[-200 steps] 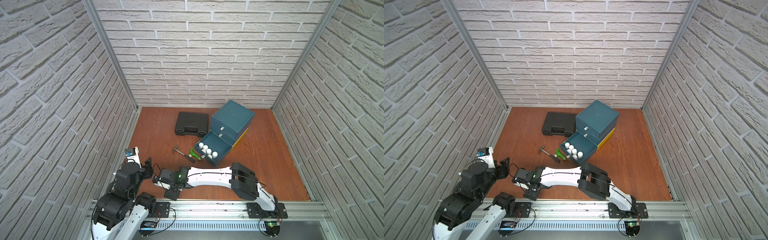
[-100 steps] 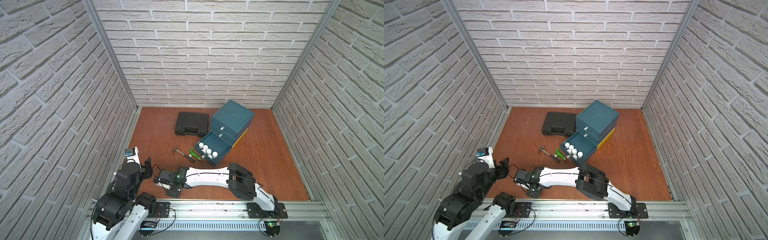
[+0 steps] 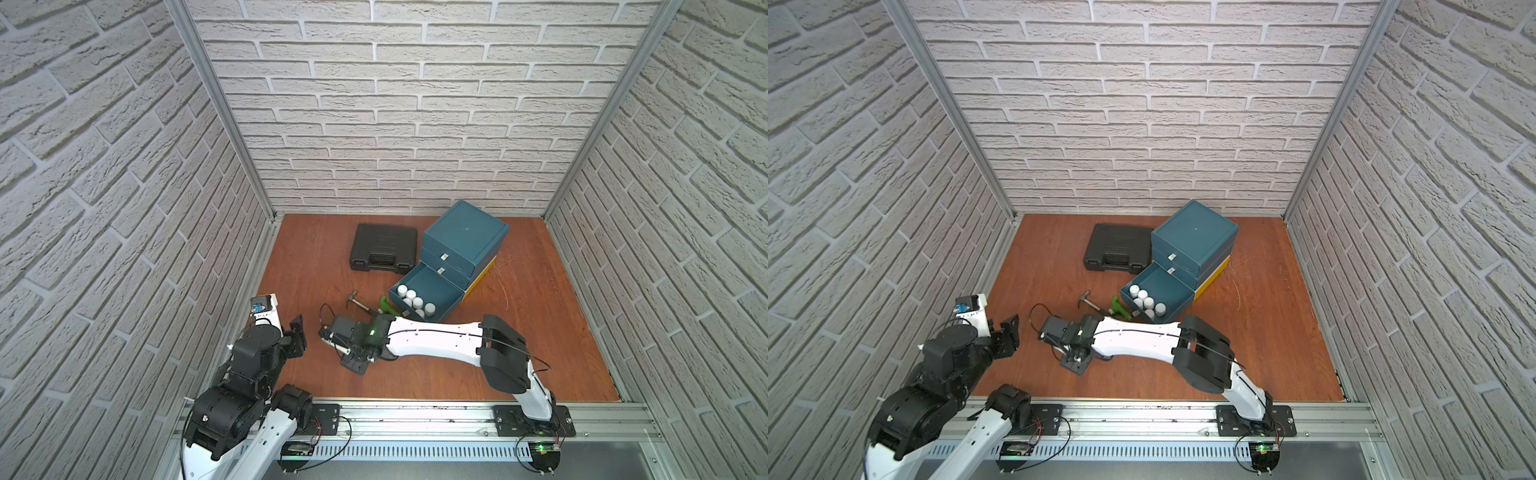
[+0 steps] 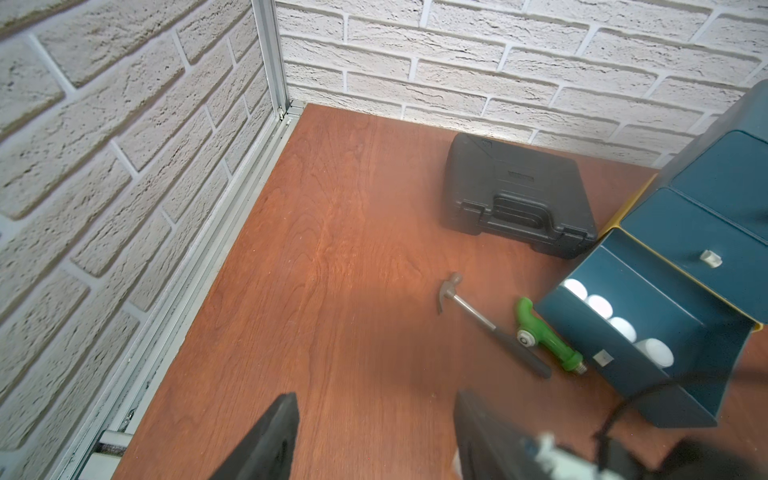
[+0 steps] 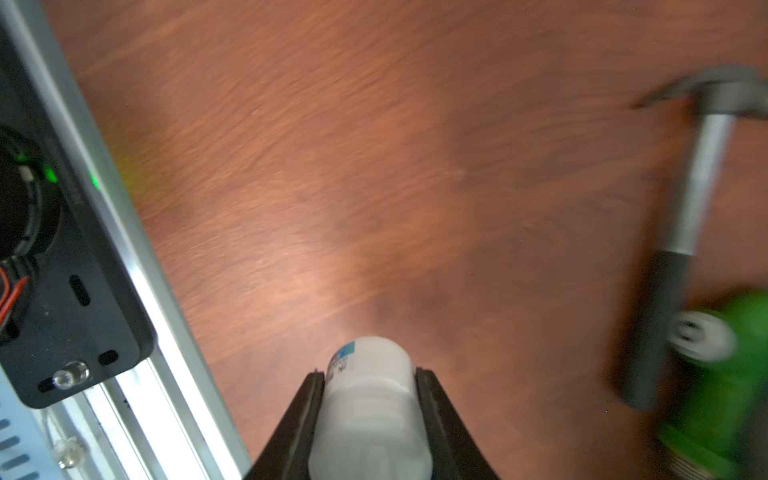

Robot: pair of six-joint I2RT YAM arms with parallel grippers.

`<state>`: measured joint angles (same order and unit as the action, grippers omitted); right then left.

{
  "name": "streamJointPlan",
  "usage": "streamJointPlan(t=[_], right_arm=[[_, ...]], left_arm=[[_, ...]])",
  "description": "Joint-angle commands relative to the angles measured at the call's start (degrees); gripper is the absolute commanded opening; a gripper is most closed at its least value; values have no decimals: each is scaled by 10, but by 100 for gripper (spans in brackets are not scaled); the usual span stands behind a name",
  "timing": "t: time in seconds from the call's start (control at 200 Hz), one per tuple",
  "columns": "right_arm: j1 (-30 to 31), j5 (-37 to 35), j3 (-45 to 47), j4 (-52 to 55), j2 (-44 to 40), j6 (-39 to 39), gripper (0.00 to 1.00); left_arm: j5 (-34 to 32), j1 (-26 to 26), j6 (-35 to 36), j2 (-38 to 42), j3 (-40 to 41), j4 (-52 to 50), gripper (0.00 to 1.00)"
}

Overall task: Put the paint cans in the drawer according to color
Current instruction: Pick up the paint can at the center of the board, then place the paint can in the drawer.

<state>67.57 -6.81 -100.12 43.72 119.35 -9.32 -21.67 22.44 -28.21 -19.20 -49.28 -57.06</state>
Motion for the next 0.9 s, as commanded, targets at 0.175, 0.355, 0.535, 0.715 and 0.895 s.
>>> streamJointPlan(t=[0.175, 0.355, 0.535, 0.715, 0.895], right_arm=[[-147, -83, 64, 38, -117, -31, 8], [-227, -101, 85, 71, -118, -34, 7], [-273, -107, 103, 77, -103, -27, 7], [-291, -100, 104, 75, -74, -17, 7], [-297, -101, 109, 61, -42, -12, 6]], left_arm=[[-1, 16, 0, -15, -8, 10, 64], [-3, 25, -1, -17, -7, 9, 64], [-8, 28, -2, -19, -8, 8, 64], [-7, 29, -2, -21, -8, 8, 64], [-6, 29, -2, -23, -7, 8, 64]])
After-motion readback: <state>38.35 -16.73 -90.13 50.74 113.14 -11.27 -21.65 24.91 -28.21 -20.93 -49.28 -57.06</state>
